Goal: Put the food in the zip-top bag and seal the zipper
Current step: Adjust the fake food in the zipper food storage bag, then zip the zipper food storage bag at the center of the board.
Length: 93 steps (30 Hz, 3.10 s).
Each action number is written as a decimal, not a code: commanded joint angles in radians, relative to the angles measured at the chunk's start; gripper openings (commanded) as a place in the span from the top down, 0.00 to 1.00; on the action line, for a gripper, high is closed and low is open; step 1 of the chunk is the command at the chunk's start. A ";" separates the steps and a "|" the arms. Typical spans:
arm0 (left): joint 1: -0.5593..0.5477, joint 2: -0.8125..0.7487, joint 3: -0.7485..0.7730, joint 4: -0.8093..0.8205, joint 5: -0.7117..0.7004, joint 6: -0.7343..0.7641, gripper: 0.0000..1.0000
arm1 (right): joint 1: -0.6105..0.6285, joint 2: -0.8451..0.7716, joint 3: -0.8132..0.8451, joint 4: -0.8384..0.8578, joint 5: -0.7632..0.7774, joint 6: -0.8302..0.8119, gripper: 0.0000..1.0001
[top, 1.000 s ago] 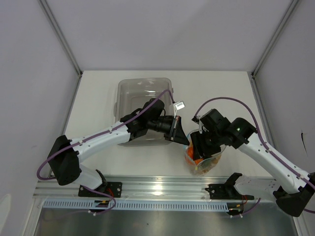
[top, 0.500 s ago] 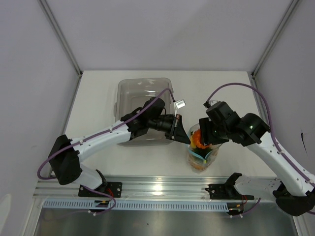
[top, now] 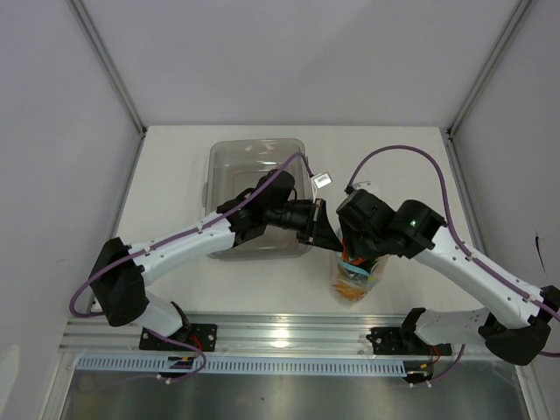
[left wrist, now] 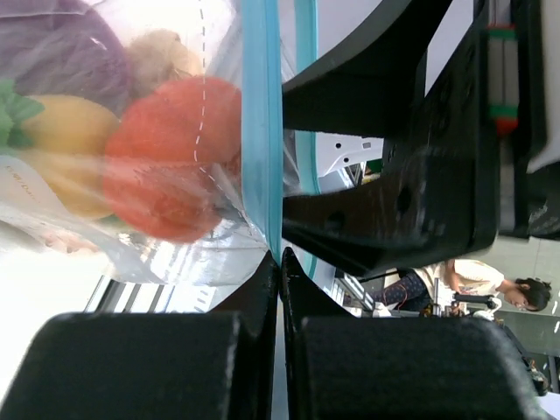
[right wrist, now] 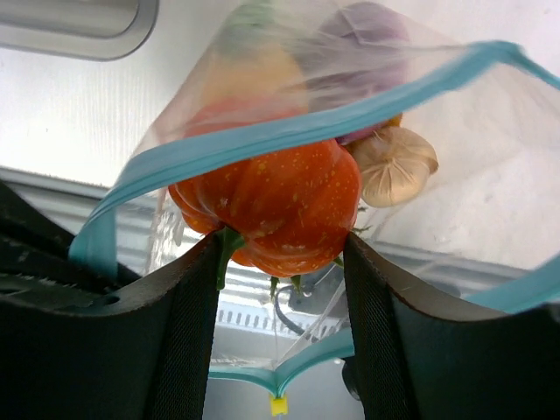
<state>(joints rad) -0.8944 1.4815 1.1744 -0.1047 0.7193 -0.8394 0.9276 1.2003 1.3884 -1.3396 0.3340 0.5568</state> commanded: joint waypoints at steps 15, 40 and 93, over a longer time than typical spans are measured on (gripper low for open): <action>-0.003 -0.021 0.004 0.043 0.026 0.000 0.99 | -0.139 -0.070 -0.017 -0.107 0.085 0.009 0.88; -0.003 -0.003 0.019 0.045 0.031 -0.001 0.99 | -0.207 -0.119 0.235 -0.181 0.135 0.057 0.25; -0.084 0.169 0.179 -0.017 0.098 0.033 0.99 | -0.369 -0.312 -0.218 0.346 -0.460 0.213 1.00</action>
<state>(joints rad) -0.9791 1.6573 1.3567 -0.1970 0.7990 -0.7956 0.5262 0.8989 1.1584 -1.0569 -0.1131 0.7414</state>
